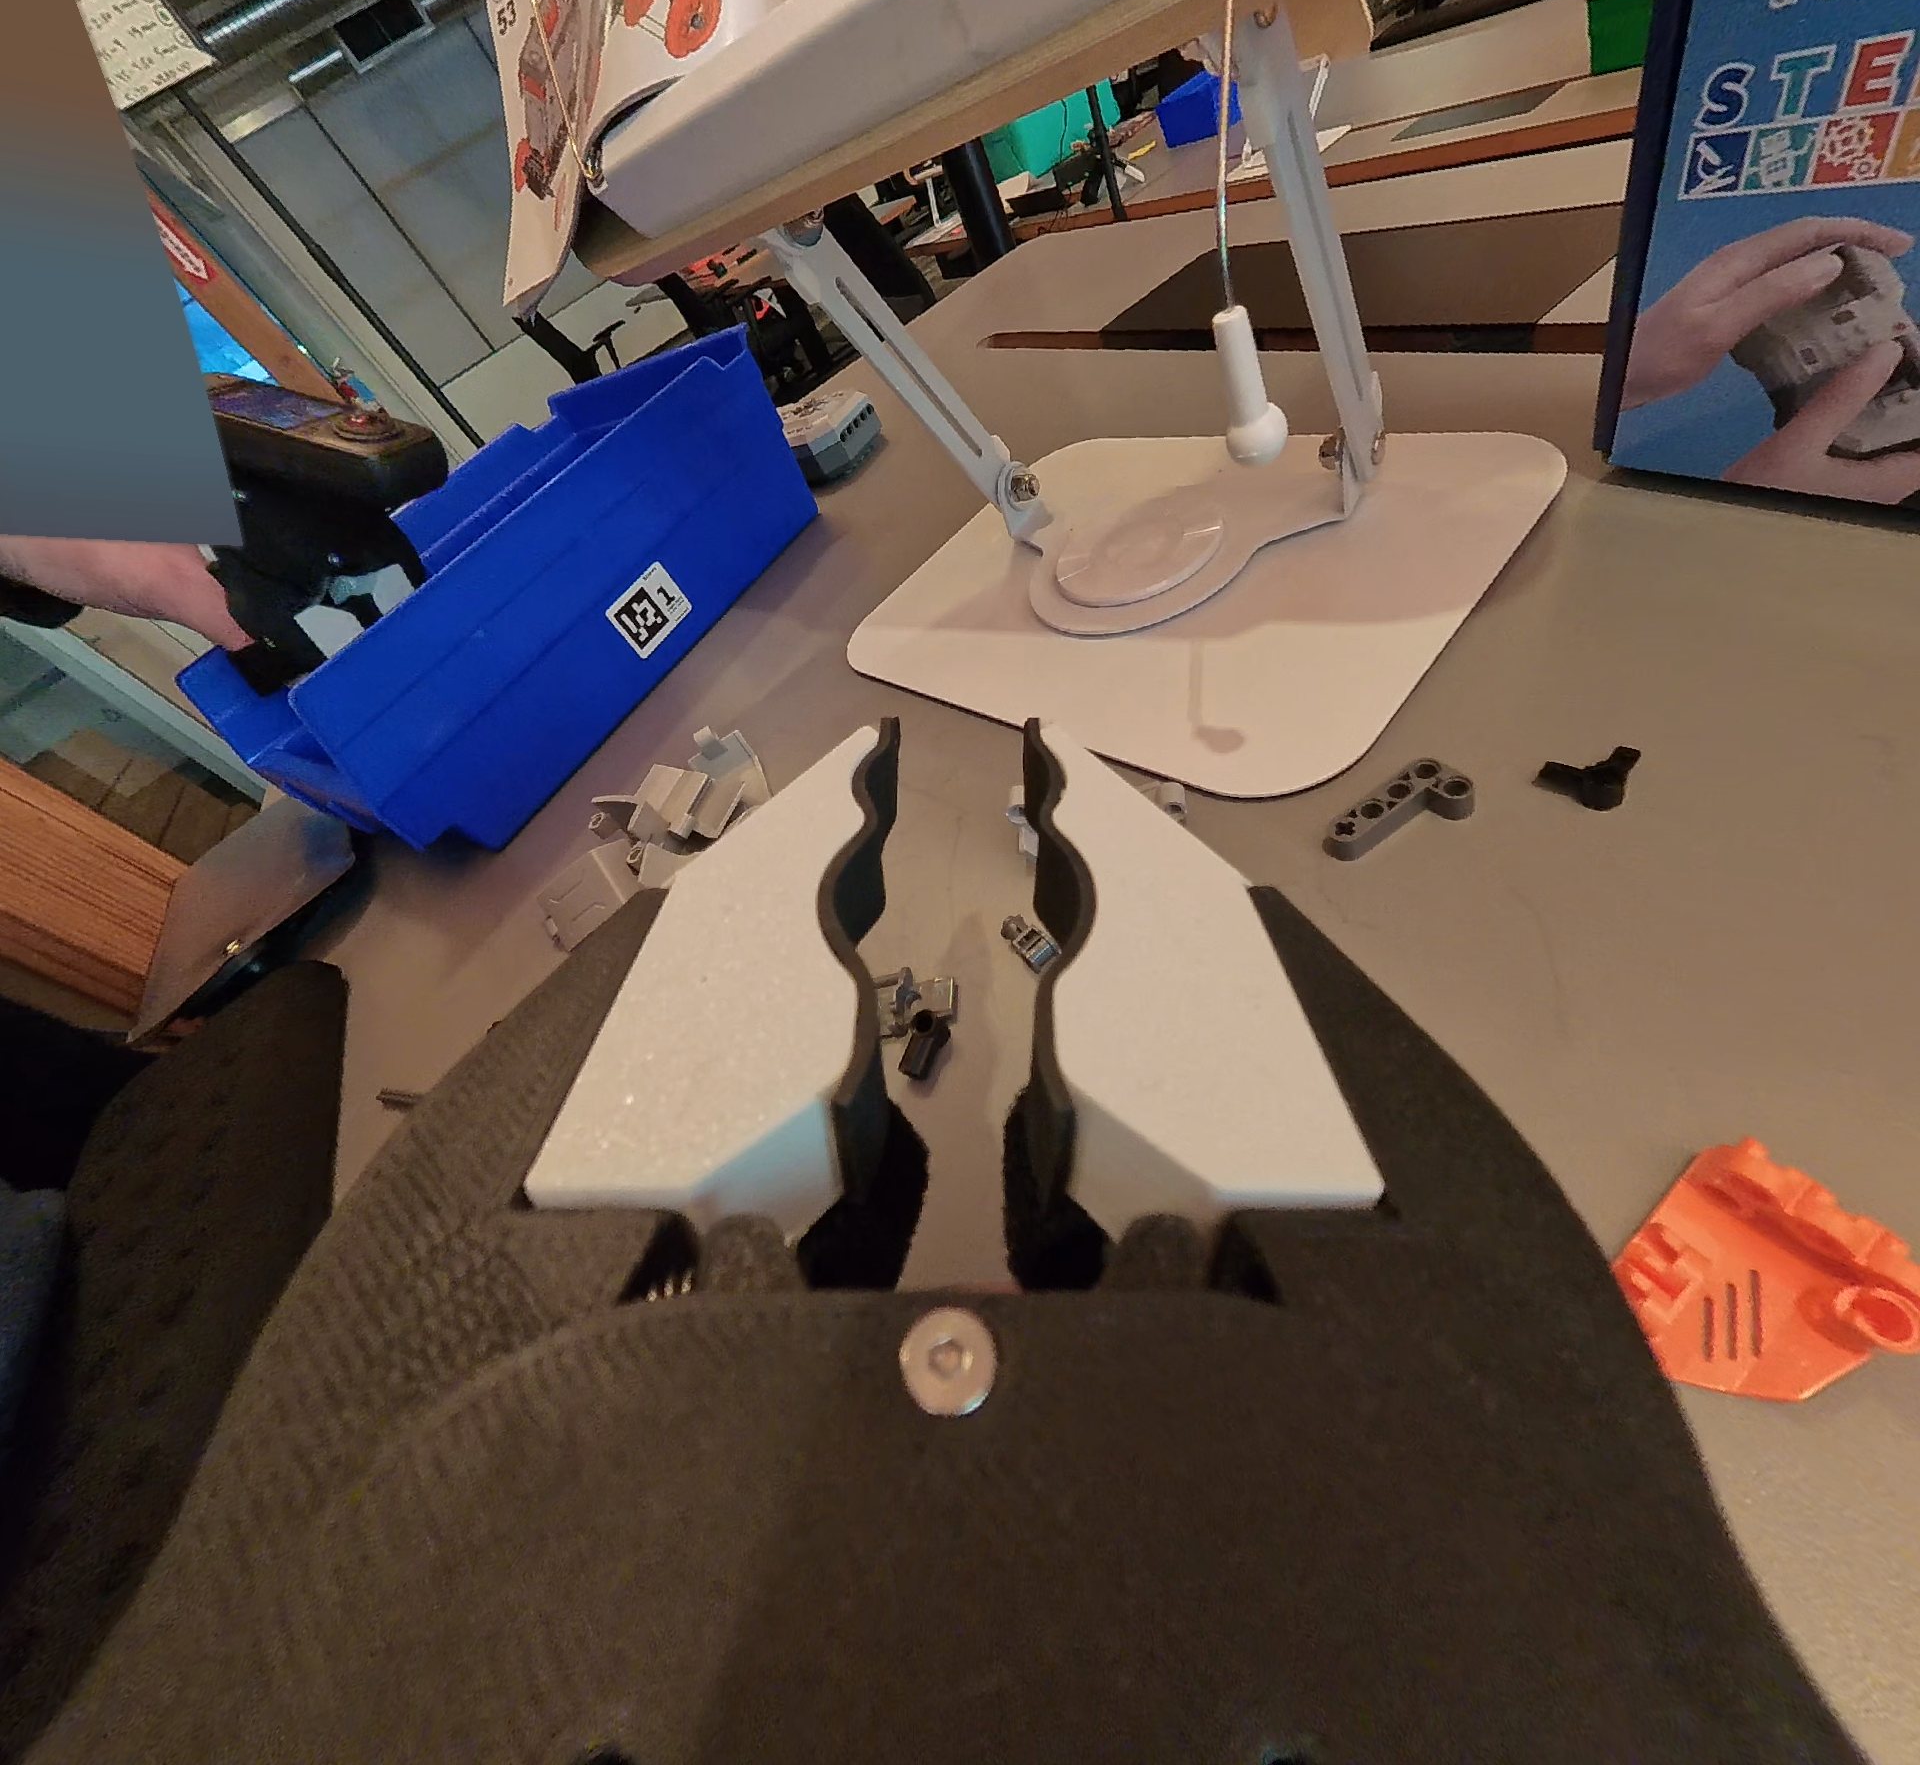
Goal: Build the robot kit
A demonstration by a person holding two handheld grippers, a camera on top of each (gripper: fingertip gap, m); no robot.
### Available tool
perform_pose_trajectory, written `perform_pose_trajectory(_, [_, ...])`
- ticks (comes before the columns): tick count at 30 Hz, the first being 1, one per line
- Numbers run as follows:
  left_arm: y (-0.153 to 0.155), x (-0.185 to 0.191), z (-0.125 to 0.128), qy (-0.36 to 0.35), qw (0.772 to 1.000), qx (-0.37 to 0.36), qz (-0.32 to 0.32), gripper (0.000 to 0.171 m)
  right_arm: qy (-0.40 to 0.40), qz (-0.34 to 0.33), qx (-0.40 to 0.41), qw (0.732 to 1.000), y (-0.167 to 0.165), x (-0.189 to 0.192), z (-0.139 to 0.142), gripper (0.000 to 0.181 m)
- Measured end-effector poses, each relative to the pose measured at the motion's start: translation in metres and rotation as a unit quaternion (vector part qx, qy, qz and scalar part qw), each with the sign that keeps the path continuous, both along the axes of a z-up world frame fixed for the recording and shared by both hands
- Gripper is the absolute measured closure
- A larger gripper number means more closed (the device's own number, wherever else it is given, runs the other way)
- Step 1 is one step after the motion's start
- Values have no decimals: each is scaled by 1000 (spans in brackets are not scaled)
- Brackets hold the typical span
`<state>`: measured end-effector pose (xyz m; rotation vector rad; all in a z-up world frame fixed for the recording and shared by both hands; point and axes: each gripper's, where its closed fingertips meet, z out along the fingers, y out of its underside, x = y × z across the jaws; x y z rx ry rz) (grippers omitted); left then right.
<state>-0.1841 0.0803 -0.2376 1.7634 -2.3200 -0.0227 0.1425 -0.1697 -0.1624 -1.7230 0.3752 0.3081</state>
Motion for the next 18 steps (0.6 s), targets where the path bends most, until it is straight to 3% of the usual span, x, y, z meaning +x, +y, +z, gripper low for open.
perform_pose_trajectory(7, [10,6,4,-31,999,28,-8,161,0,1,1,1000,0,-1,0,160])
perform_pose_trajectory(10, [25,10,7,-40,998,53,6,147,-1,1,0,1000,0,-1,0,160])
perform_pose_trajectory(18, [24,15,0,-42,997,59,-30,154,1,1,0,1000,0,-1,0,160])
